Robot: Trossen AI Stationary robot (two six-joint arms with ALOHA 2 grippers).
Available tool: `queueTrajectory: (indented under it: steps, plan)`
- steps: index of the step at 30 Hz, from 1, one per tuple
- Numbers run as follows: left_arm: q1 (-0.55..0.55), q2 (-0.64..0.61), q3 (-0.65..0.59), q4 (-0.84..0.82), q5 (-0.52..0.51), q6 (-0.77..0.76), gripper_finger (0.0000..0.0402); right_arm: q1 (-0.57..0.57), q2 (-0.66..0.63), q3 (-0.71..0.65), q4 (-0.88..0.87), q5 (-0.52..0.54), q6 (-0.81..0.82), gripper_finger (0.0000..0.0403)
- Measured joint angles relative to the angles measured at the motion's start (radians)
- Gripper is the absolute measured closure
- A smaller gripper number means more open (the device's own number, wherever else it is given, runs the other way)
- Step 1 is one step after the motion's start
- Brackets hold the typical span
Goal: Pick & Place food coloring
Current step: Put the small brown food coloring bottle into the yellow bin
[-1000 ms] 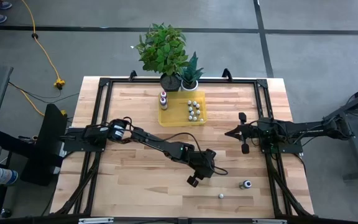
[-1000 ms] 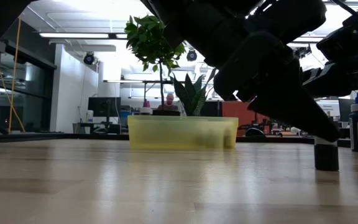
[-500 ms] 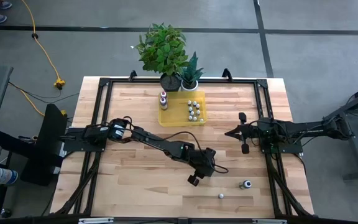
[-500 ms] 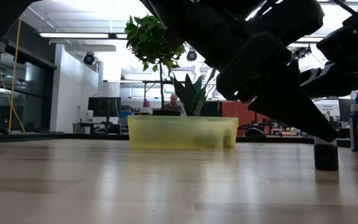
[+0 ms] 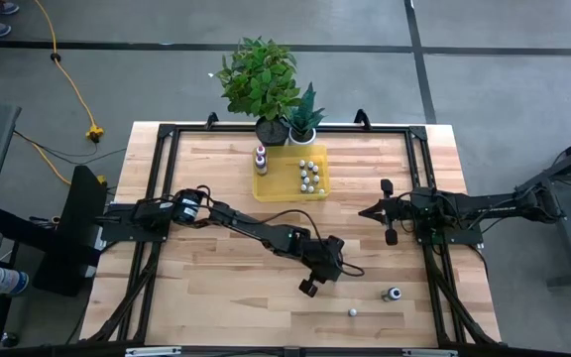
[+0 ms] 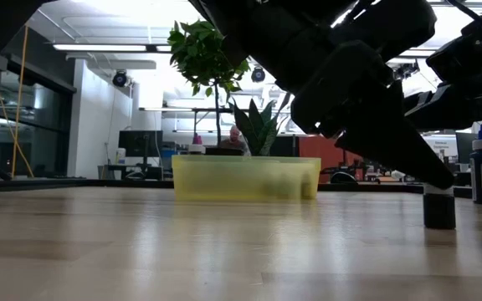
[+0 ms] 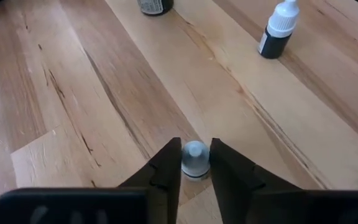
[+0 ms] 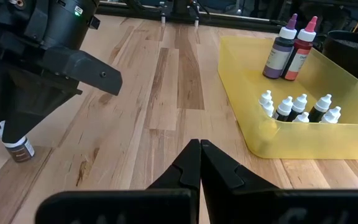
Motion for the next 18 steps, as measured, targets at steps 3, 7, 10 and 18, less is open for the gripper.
queueTrajectory:
  steps: [3,7,10,18]
  plan:
    - [0.000,0.000,0.000,-0.002,0.003,-0.001,0.0349,0.000,0.000,0.000,0.000,0.000,0.000,0.0402]
    - [0.000,-0.001,0.000,-0.003,0.002,-0.040,0.0362,0.000,0.000,0.000,0.000,0.000,0.000,0.0402]
    - [0.000,-0.001,0.000,-0.002,-0.006,-0.073,0.0362,0.000,0.000,0.000,0.000,0.000,0.000,0.0402]
    - [0.000,-0.060,0.000,-0.020,-0.073,-0.220,0.0361,0.000,0.000,0.000,0.000,0.000,0.000,0.0402]
